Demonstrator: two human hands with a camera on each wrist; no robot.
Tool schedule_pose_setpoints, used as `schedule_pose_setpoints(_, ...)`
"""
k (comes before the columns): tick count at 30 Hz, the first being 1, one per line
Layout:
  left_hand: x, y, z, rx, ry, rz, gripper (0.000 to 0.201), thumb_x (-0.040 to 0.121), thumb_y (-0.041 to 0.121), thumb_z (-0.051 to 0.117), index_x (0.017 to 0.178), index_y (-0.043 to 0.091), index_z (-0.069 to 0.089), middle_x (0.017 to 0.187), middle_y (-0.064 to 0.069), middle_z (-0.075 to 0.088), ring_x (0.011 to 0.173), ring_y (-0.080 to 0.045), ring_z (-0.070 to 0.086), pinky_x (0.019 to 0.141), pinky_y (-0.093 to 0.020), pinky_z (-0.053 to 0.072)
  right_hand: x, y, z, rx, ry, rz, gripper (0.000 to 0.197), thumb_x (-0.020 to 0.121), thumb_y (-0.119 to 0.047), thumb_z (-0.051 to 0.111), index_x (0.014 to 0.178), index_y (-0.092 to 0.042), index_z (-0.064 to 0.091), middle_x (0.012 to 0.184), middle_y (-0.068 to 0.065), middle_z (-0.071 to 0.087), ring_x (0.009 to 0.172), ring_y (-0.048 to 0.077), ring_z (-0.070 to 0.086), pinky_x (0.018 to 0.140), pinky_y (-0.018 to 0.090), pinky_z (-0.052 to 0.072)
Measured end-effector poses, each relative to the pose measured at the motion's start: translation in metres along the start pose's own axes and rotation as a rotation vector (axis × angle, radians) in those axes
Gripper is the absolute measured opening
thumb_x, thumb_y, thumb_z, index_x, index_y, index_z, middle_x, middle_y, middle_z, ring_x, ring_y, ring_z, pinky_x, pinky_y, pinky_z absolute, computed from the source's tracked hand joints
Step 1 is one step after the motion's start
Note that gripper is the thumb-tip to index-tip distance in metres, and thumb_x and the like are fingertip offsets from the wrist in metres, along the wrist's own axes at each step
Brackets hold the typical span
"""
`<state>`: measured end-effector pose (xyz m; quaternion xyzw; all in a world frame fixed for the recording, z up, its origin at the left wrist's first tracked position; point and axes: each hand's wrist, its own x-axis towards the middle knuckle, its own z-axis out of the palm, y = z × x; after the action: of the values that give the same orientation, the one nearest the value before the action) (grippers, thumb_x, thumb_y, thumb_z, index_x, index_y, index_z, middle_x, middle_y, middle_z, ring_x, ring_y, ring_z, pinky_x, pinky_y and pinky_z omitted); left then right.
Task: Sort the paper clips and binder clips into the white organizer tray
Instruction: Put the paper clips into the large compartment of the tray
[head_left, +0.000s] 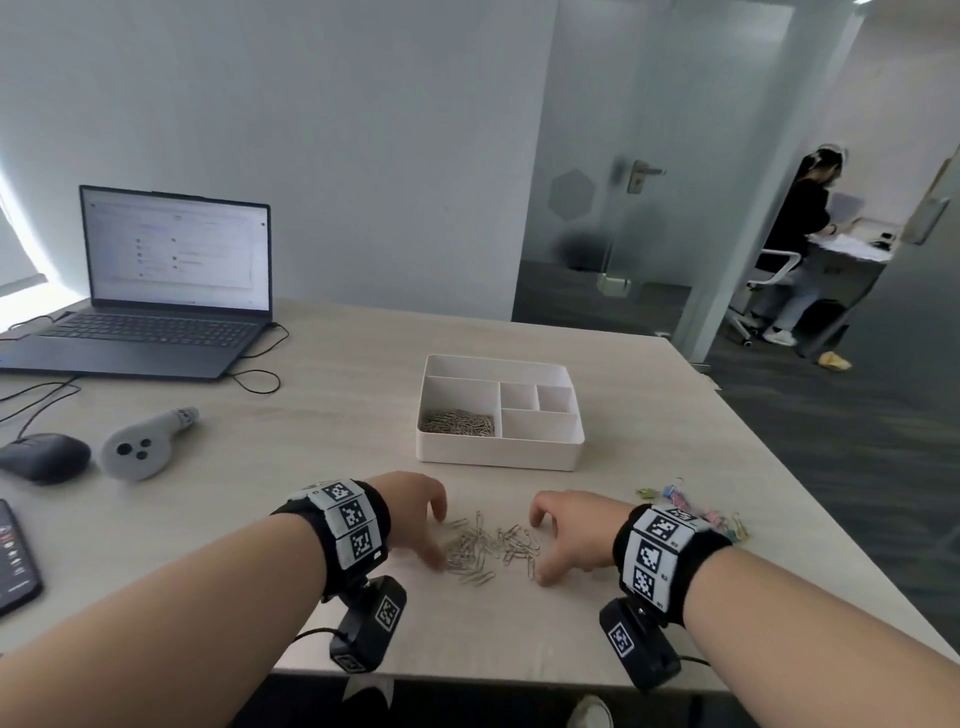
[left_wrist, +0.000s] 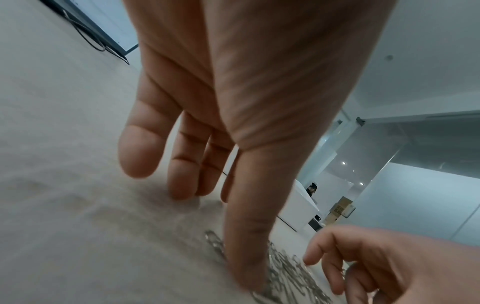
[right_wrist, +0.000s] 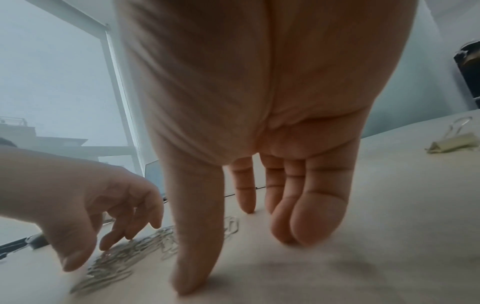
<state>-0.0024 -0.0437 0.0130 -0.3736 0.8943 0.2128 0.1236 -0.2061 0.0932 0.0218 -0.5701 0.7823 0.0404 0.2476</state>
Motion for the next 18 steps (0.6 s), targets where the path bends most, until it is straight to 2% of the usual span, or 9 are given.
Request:
schedule_pose_setpoints(3,0.004,0.006,0.006,-0.057,-0.001,0.004,0.04,0.064,0.037,0.087,0.096,0.029,0.064,0.095,0.004,0.072,0.054,-0.009,0.065,0.066,-0.031,0.062,0.005,-0.007,0.007,0.067,0.058,0.007,0.054,0.068,-0.033,0.086,0.114,-0.025,0.059,0.101,0.002,0.068,0.072,0.022,0.07,0.075,0.038,0.062)
schedule_pose_setpoints(5,0.007,0.013,0.009,-0.059,0.025,0.018,0.029,0.067,0.032,0.085,0.086,0.03,0.063,0.089,0.003,0.075,0.05,-0.008,0.065,0.061,-0.027,0.059,0.008,-0.013,0.009,0.103,0.084,-0.007,0.045,0.07,-0.025,0.083,0.111,-0.022,0.063,0.1,0.003,0.069,0.077,0.024,0.074,0.075,0.039,0.062)
schedule_pose_setpoints(7,0.009,0.018,0.013,-0.104,0.047,0.026,0.024,0.069,0.028,0.083,0.085,0.028,0.064,0.088,0.003,0.075,0.049,-0.008,0.065,0.055,-0.024,0.055,0.011,-0.02,0.01,0.113,0.104,-0.03,0.042,0.072,-0.022,0.08,0.111,-0.022,0.065,0.1,0.0,0.067,0.073,0.019,0.07,0.073,0.034,0.061)
schedule_pose_setpoints(9,0.01,0.019,0.013,-0.124,0.086,0.011,0.023,0.072,0.03,0.081,0.089,0.027,0.065,0.092,0.005,0.071,0.056,-0.011,0.067,0.056,-0.025,0.056,0.011,-0.022,0.011,0.105,0.119,-0.035,0.045,0.072,-0.025,0.081,0.113,-0.024,0.064,0.1,-0.004,0.063,0.066,0.01,0.059,0.068,0.028,0.055)
schedule_pose_setpoints(11,0.009,0.016,0.011,-0.097,0.13,-0.012,0.038,0.071,0.042,0.081,0.101,0.027,0.064,0.101,0.006,0.065,0.074,-0.016,0.068,0.067,-0.03,0.058,0.009,-0.02,0.008,0.104,0.109,-0.018,0.056,0.069,-0.034,0.085,0.119,-0.026,0.06,0.103,-0.005,0.06,0.071,0.01,0.057,0.068,0.028,0.053)
schedule_pose_setpoints(13,0.01,0.011,0.009,-0.017,0.114,-0.032,0.075,0.063,0.061,0.081,0.125,0.028,0.056,0.118,0.005,0.057,0.1,-0.018,0.062,0.086,-0.034,0.055,0.005,-0.017,0.006,0.075,0.078,0.0,0.072,0.065,-0.045,0.087,0.127,-0.026,0.054,0.113,-0.003,0.055,0.083,0.016,0.062,0.076,0.033,0.058)
schedule_pose_setpoints(15,0.009,0.01,0.009,0.062,0.048,-0.04,0.108,0.052,0.073,0.079,0.143,0.03,0.042,0.134,0.004,0.046,0.117,-0.02,0.055,0.099,-0.038,0.049,0.003,-0.018,0.005,0.036,0.056,0.0,0.085,0.062,-0.051,0.087,0.134,-0.027,0.049,0.125,0.0,0.049,0.096,0.02,0.062,0.083,0.037,0.057)
schedule_pose_setpoints(16,0.008,0.012,0.01,0.094,0.022,-0.037,0.114,0.048,0.076,0.078,0.145,0.031,0.039,0.135,0.004,0.042,0.119,-0.022,0.054,0.1,-0.041,0.048,0.003,-0.019,0.006,0.028,0.053,-0.009,0.088,0.062,-0.052,0.087,0.136,-0.027,0.047,0.128,0.0,0.047,0.099,0.021,0.06,0.084,0.035,0.056)
schedule_pose_setpoints(18,0.006,0.02,0.012,0.128,-0.003,-0.008,0.111,0.047,0.073,0.08,0.143,0.032,0.043,0.131,0.003,0.041,0.116,-0.023,0.055,0.098,-0.042,0.05,0.004,-0.024,0.009,0.036,0.057,-0.035,0.089,0.061,-0.052,0.088,0.136,-0.026,0.048,0.128,0.001,0.046,0.1,0.02,0.059,0.08,0.032,0.053)
